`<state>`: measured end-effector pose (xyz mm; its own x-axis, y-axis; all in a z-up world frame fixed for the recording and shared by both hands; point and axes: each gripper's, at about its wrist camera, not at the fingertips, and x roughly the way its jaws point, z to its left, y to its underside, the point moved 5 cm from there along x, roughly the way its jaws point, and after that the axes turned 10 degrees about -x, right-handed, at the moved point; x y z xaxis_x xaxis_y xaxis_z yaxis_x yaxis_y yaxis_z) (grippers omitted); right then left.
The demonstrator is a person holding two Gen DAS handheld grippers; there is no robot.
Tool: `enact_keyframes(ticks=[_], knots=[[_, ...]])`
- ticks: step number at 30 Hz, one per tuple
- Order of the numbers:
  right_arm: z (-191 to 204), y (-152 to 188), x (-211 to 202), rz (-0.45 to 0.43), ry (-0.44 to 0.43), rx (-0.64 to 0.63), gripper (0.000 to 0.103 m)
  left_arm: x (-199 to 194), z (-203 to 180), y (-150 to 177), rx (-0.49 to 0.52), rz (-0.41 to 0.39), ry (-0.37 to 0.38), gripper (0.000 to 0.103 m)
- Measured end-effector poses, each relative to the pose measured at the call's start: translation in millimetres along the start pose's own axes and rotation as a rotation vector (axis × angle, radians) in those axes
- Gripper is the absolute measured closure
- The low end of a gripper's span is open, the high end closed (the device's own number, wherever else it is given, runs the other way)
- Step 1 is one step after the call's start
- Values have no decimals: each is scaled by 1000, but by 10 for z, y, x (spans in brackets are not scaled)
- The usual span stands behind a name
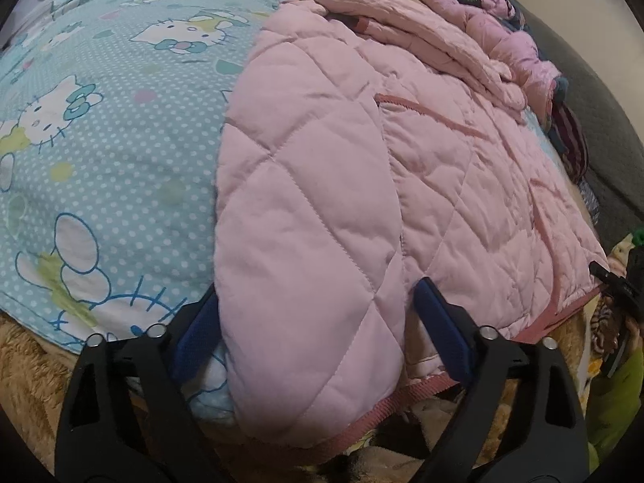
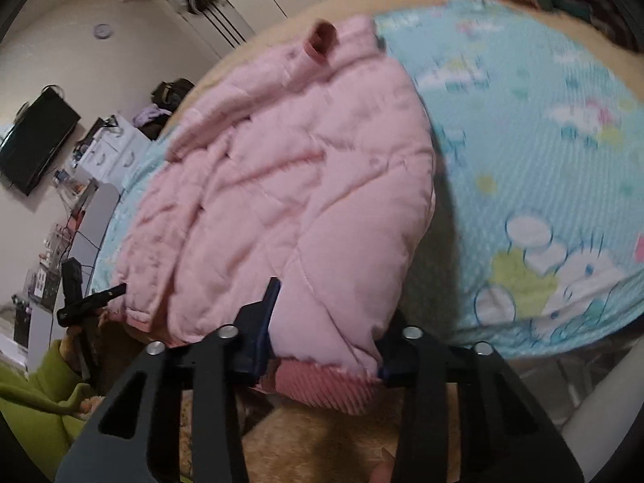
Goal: Fold large clothes
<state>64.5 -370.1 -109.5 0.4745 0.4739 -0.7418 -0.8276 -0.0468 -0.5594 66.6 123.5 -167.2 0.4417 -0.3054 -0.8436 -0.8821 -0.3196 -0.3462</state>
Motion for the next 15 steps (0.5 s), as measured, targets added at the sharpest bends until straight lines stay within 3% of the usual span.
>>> enact_keyframes(ticks=[1, 9, 15], knots=[[40, -32, -45, -18, 0, -14, 70, -23, 11, -6, -8, -7, 2, 45], [207, -425, -270, -163, -38, -48, 75, -301, -195, -73, 41, -45, 85, 86], [280, -653, -287, -229, -59, -18, 76, -773, -495, -398, 105, -181, 187, 91]])
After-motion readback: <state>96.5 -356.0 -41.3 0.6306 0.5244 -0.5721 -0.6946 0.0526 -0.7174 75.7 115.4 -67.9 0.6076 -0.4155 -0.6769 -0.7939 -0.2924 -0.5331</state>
